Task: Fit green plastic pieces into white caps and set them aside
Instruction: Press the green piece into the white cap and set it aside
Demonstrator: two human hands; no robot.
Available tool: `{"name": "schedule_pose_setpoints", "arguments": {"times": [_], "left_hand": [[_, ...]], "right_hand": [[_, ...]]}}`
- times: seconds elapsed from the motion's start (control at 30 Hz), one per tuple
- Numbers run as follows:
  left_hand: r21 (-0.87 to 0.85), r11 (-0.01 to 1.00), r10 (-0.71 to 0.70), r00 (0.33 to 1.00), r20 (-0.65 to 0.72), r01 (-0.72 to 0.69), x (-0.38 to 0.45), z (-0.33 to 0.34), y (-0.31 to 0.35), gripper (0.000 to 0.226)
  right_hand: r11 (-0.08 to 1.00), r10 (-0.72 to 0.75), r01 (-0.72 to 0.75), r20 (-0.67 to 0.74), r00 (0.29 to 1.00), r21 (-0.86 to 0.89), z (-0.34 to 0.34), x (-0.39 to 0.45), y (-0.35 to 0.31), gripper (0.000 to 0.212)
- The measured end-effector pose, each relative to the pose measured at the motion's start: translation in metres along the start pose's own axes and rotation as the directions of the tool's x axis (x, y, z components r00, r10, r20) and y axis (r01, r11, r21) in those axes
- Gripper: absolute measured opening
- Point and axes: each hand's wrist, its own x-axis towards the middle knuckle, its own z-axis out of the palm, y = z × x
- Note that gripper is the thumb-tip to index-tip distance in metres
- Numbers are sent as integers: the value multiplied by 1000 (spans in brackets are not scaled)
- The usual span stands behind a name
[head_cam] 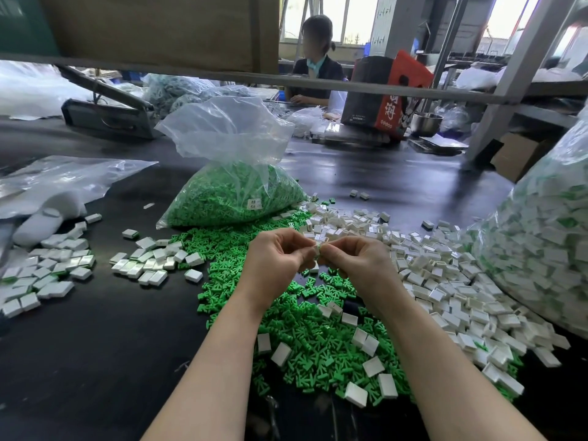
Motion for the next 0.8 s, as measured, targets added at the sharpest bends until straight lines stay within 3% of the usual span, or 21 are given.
{"name": "schedule_pose_setpoints", "arguments": {"times": [0.5,0.8], "left_hand": [[136,989,38,996,81,-49,-2,-2,-2,10],[-115,993,31,999,23,-28,-4,1,2,11]], "right_hand": [[998,-39,45,125,991,-50,-5,-4,3,5],[984,-80,70,57,995,164,-2,-6,0,12]]}}
